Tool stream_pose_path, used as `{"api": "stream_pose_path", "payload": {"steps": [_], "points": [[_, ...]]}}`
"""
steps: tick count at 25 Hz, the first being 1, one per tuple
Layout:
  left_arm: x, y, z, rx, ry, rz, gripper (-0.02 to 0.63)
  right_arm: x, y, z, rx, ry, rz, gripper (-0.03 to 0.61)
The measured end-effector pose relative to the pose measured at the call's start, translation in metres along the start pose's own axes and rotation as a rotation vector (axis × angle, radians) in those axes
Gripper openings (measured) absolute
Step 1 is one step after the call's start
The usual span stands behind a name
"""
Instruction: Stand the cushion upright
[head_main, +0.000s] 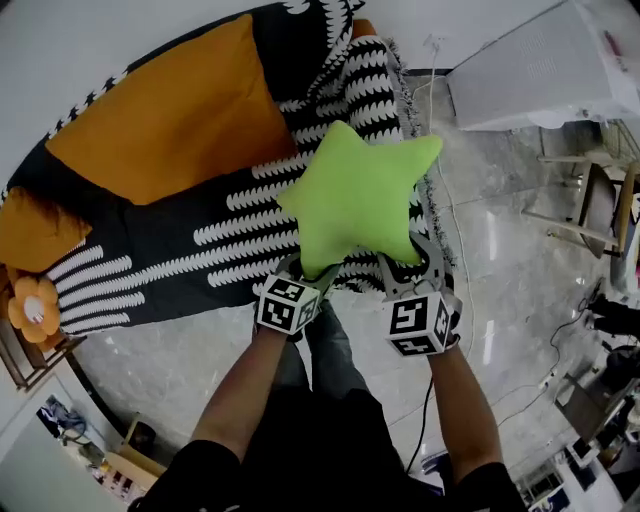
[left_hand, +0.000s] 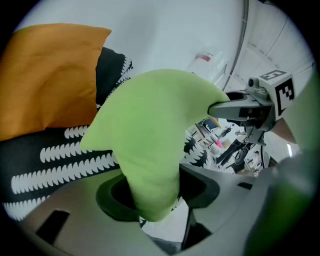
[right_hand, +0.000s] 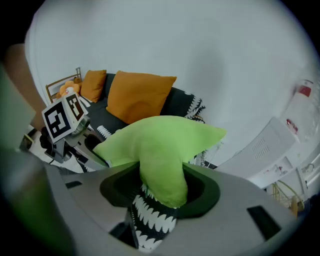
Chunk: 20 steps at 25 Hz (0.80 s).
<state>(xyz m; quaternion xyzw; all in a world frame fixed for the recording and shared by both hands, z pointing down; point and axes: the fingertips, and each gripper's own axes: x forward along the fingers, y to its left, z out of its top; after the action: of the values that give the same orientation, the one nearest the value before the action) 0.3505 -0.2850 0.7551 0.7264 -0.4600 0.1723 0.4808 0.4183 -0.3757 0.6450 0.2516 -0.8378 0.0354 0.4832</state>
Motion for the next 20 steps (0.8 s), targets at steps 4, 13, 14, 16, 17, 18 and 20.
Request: {"api": "stream_pose_path", "payload": {"steps": [4,13,14,16,17,18,20], "points": [[0.026,0.005,0.006,-0.011,-0.048,0.004,0.23,0.007,-0.007,0.004,-0.089,-0.041,-0.057,0.212],[0.07,0.031,-0.03,0.091,0.102,0.008,0.32,0.025,0.011,-0.023,-0.191,-0.096,-0.146,0.219],[0.067,0.032,-0.039,0.093,0.12,-0.01,0.367,0.026,0.015,-0.029,-0.184,-0.082,-0.15,0.222],[0.059,0.039,-0.059,0.057,0.146,-0.026,0.388,0.031,0.02,-0.045,-0.184,-0.051,-0.158,0.228],[0.054,0.045,-0.066,0.035,0.151,-0.02,0.39,0.034,0.02,-0.052,-0.184,-0.037,-0.163,0.231],[0.048,0.051,-0.071,0.019,0.148,-0.007,0.391,0.037,0.021,-0.059,-0.182,-0.023,-0.167,0.236],[0.034,0.063,-0.074,0.002,0.123,0.024,0.39,0.04,0.023,-0.07,-0.173,0.01,-0.164,0.261]]}}
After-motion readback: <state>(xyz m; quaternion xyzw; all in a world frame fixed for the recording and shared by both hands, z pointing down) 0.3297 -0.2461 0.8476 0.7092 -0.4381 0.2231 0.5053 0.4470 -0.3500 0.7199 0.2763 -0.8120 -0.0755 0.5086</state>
